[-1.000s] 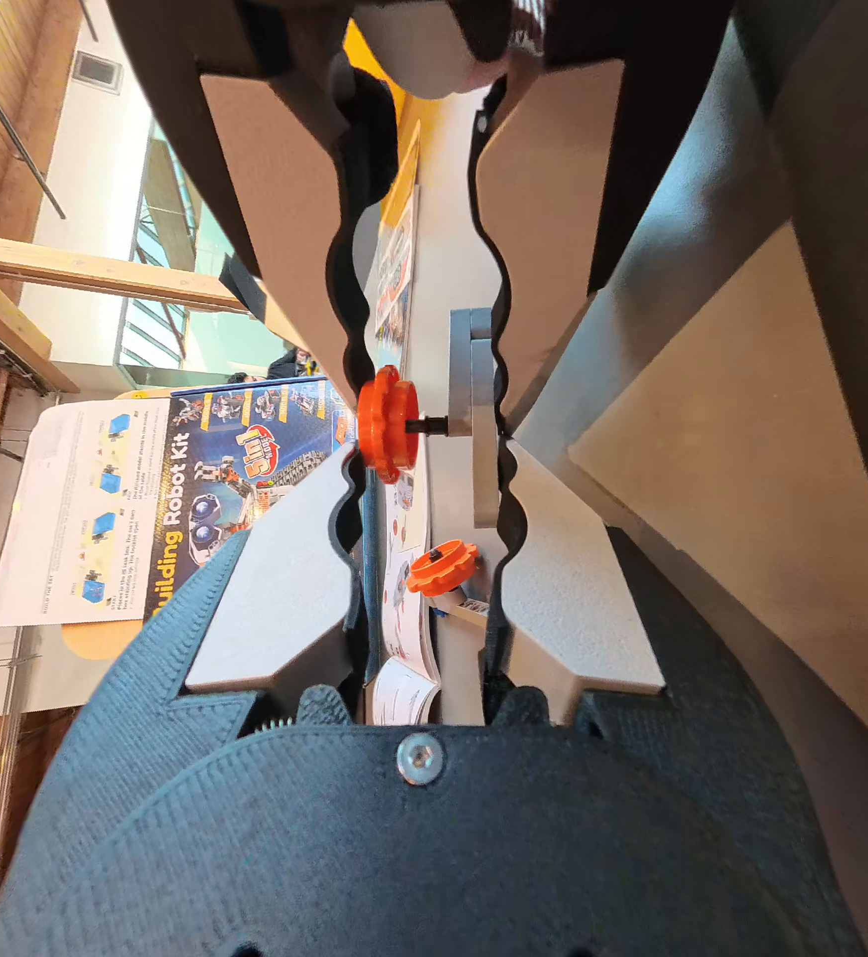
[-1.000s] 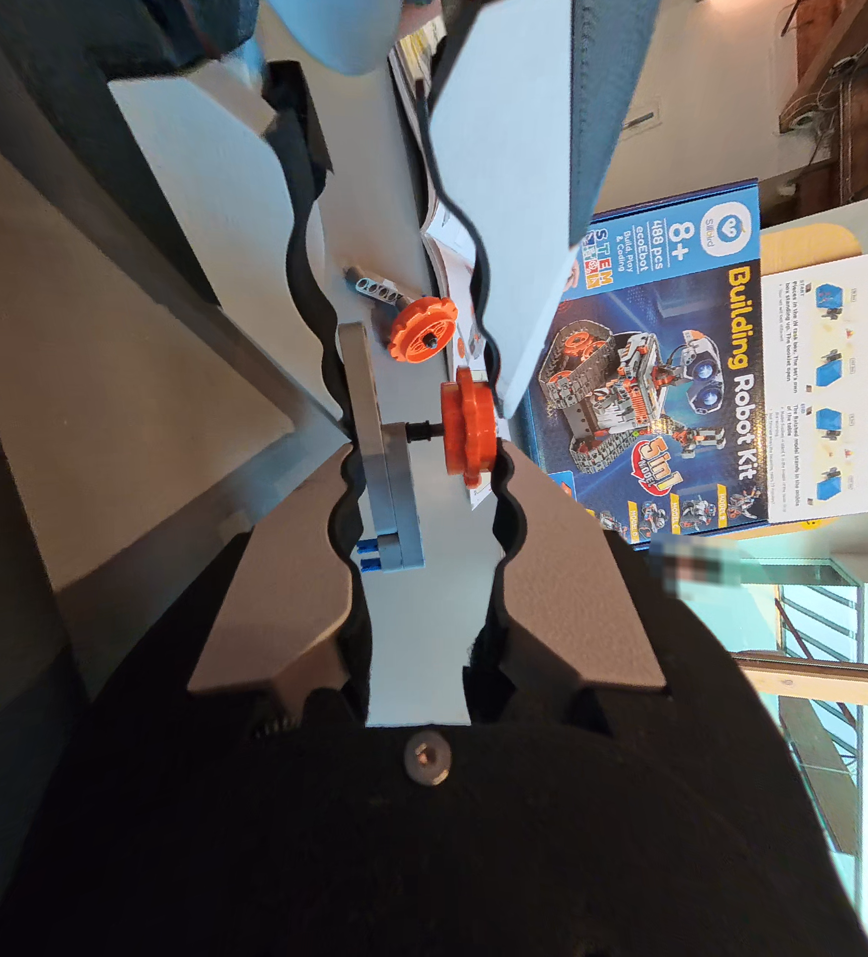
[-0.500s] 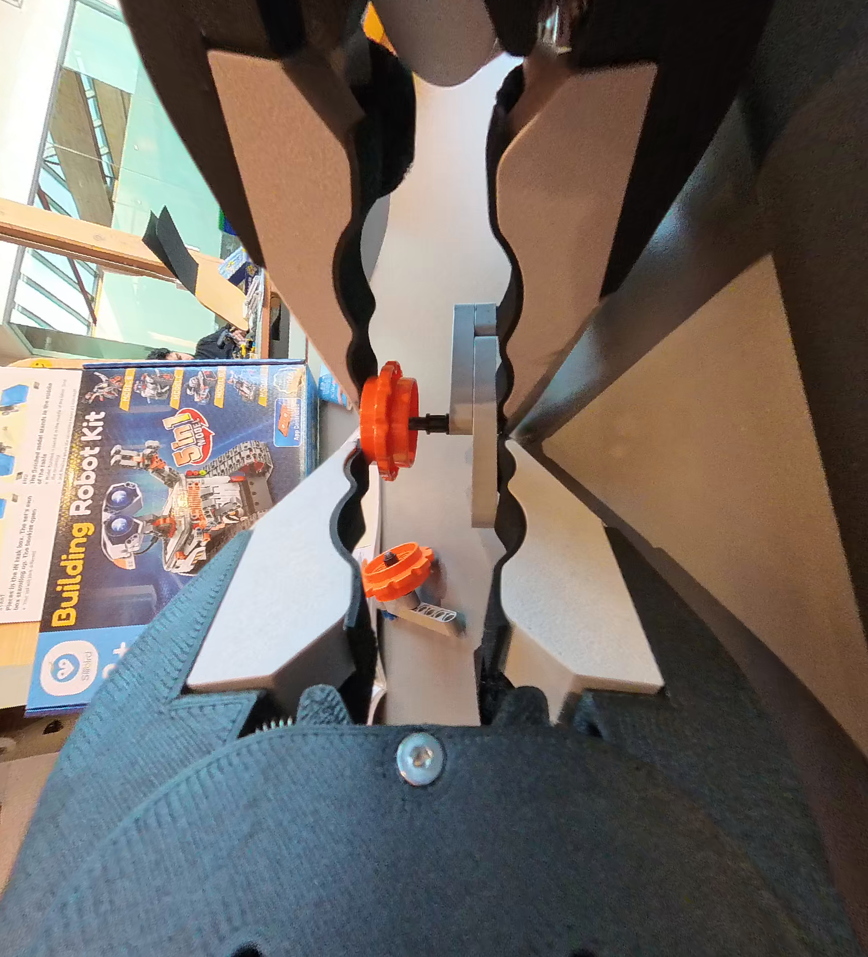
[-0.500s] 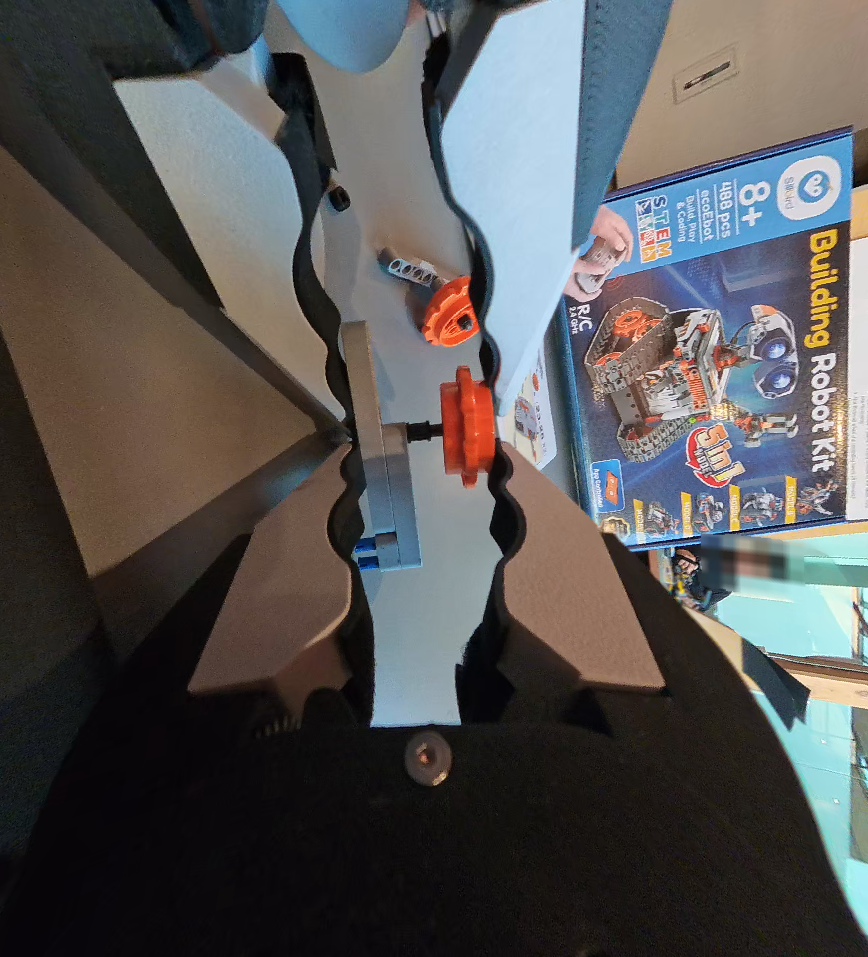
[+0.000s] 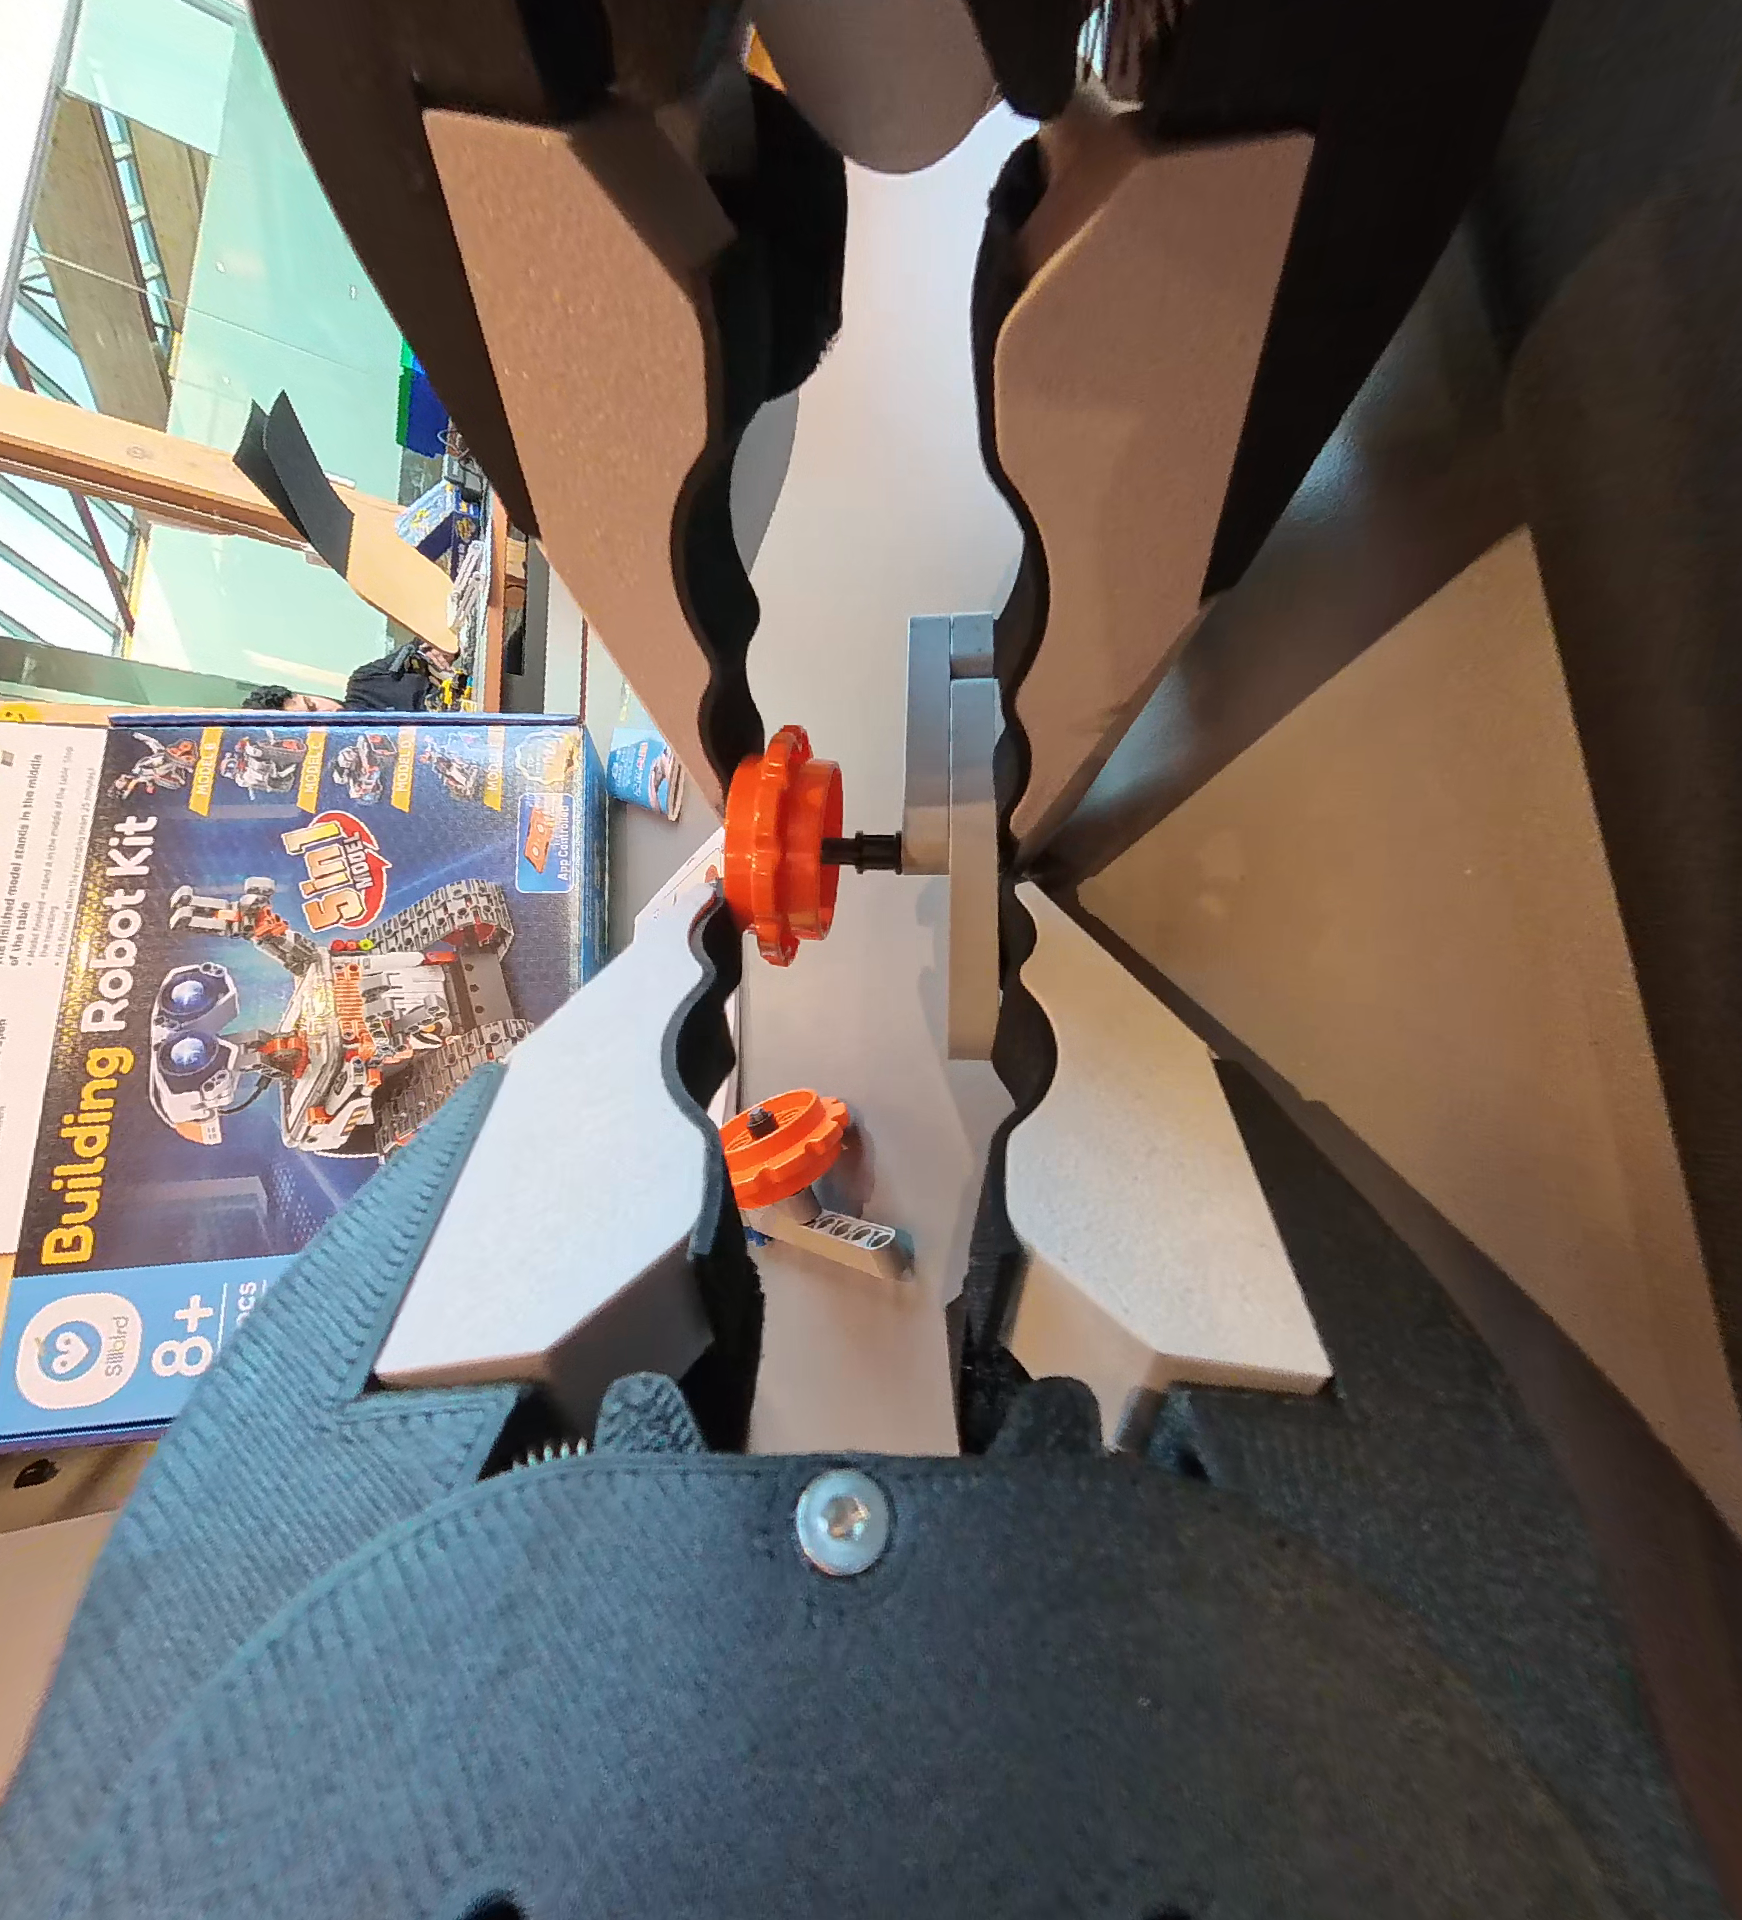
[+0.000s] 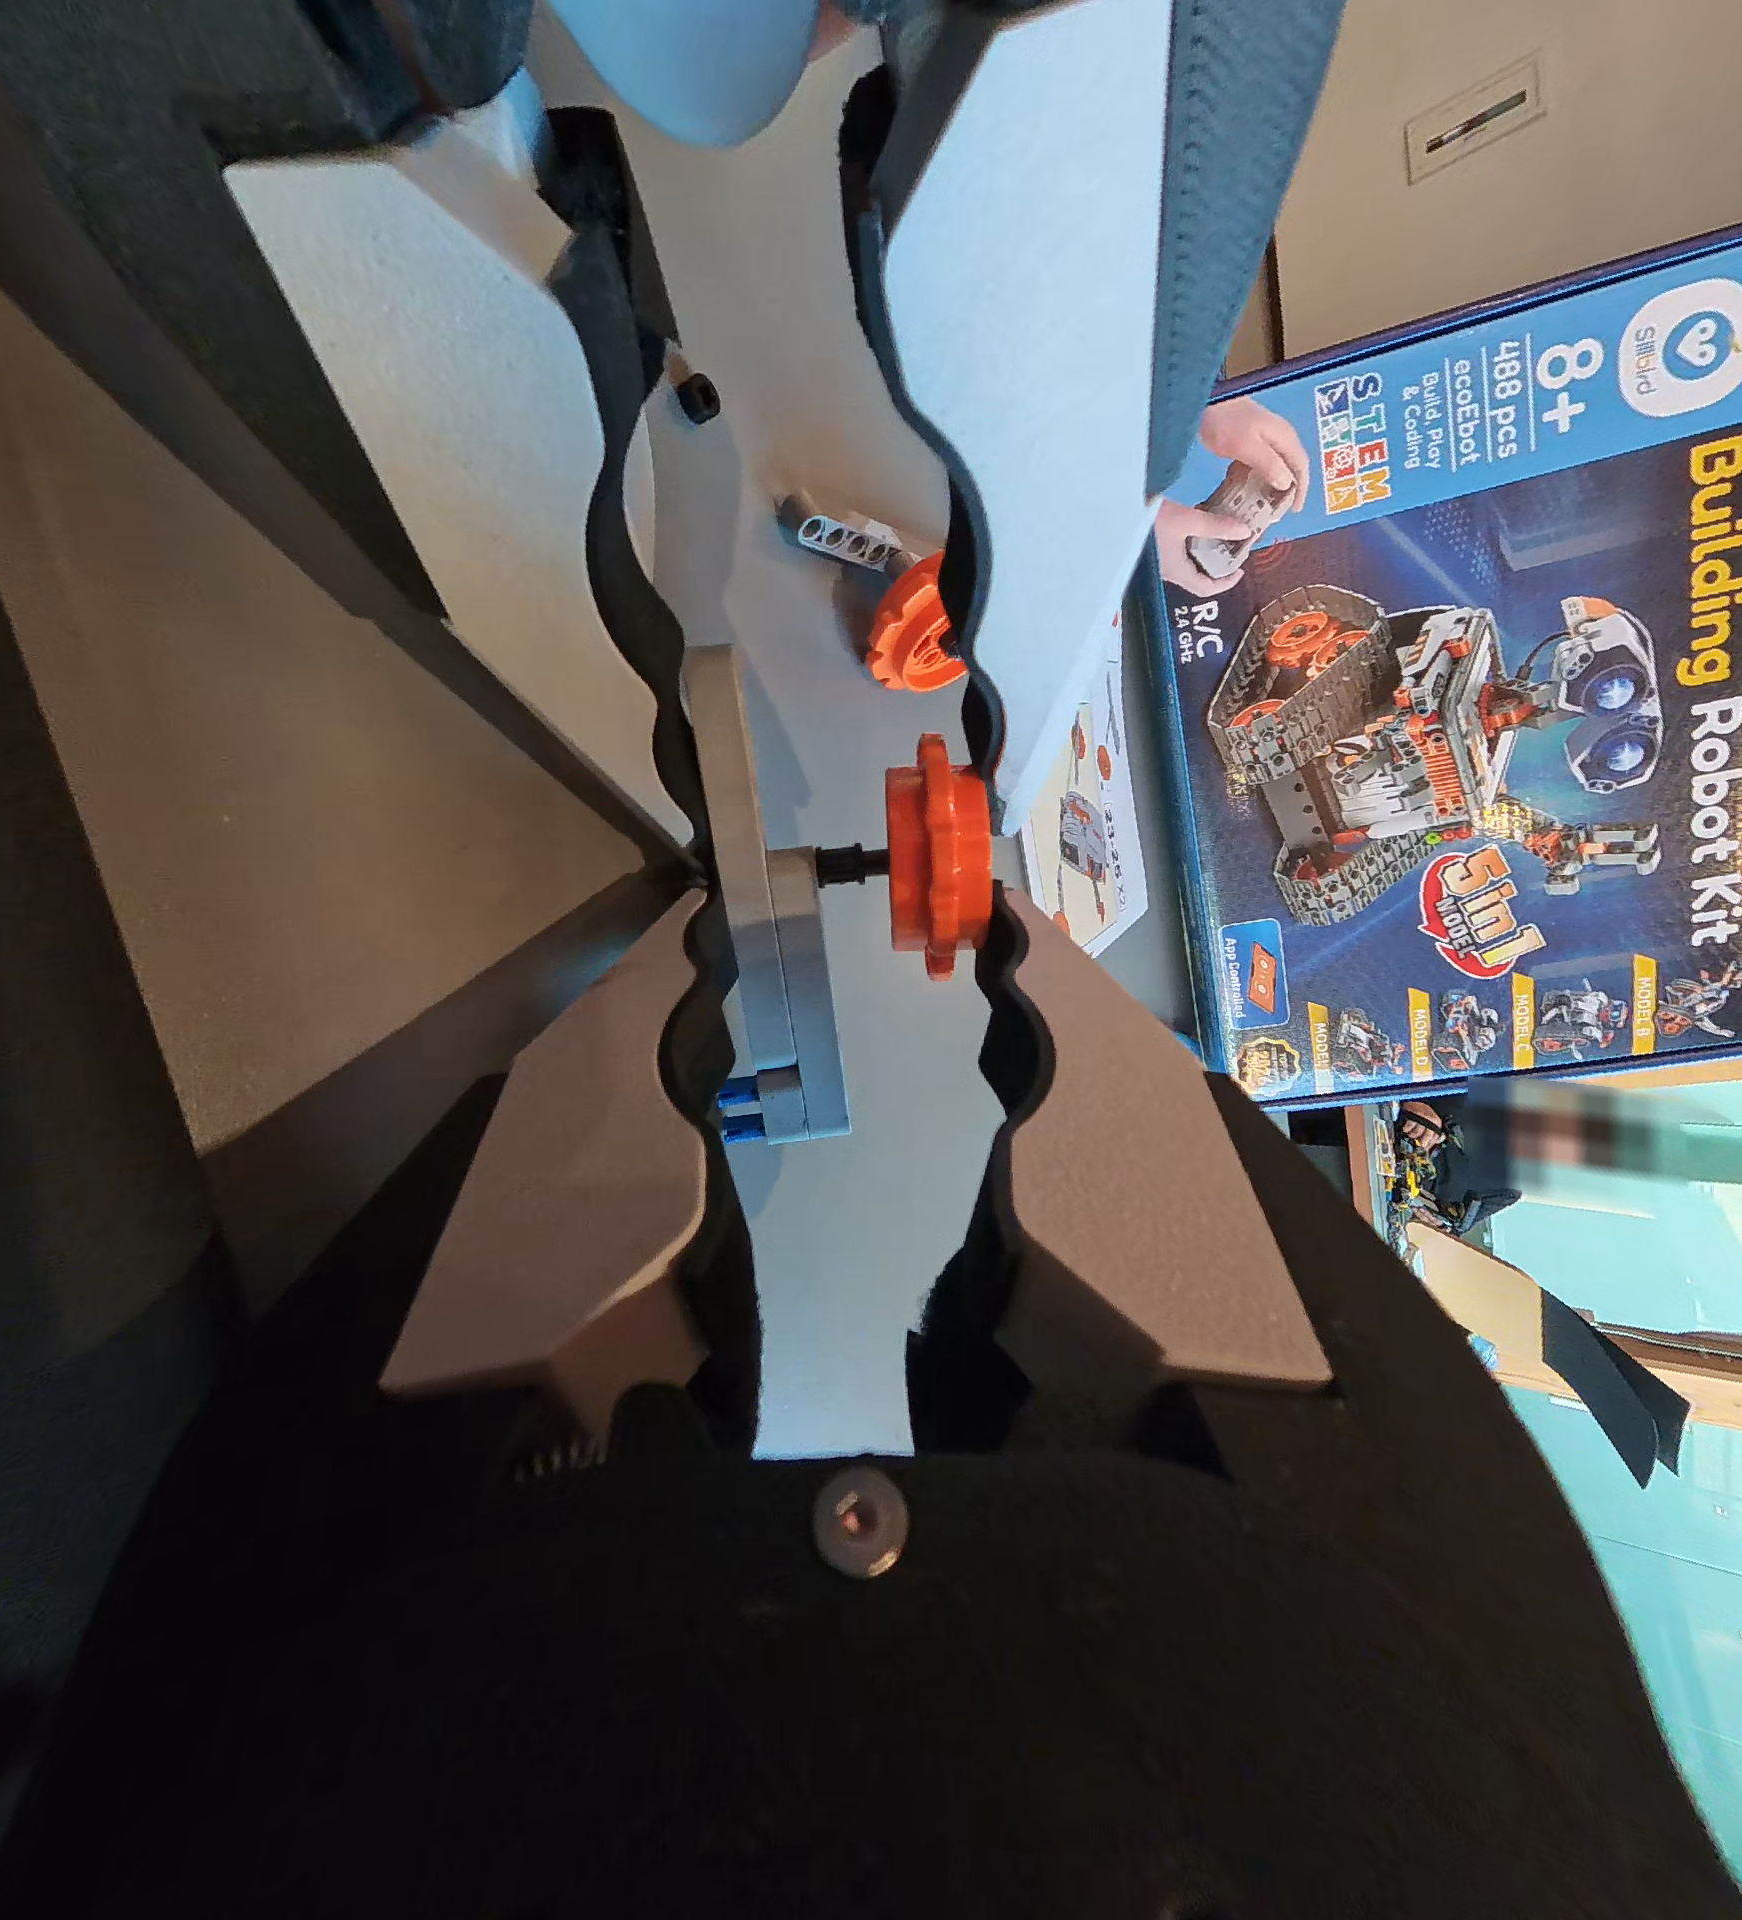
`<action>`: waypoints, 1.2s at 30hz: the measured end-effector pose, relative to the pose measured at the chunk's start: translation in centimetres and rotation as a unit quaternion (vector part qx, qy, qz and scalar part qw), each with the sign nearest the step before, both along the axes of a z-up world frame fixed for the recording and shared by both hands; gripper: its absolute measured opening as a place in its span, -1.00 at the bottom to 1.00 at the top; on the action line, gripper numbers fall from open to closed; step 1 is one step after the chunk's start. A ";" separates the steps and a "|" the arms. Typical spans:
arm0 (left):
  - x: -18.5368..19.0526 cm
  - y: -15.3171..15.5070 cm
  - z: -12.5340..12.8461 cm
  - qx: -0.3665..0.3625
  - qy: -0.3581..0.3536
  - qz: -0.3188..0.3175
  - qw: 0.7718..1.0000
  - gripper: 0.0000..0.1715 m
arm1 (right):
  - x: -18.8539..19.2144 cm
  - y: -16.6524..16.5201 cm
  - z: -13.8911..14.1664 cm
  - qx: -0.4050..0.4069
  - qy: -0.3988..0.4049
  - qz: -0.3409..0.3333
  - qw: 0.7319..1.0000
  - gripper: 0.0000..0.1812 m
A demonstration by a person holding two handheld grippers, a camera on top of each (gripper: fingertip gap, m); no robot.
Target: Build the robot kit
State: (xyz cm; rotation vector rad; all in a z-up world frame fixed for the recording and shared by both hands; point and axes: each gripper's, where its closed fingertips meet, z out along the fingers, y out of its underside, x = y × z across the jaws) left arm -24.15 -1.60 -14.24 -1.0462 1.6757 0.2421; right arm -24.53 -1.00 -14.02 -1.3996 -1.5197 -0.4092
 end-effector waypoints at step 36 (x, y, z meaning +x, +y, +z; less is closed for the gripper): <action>-0.1 0.1 0.3 -0.007 -0.010 0.008 1.000 -0.47 | 0.0 0.2 0.1 -0.003 0.008 -0.003 1.000 -0.51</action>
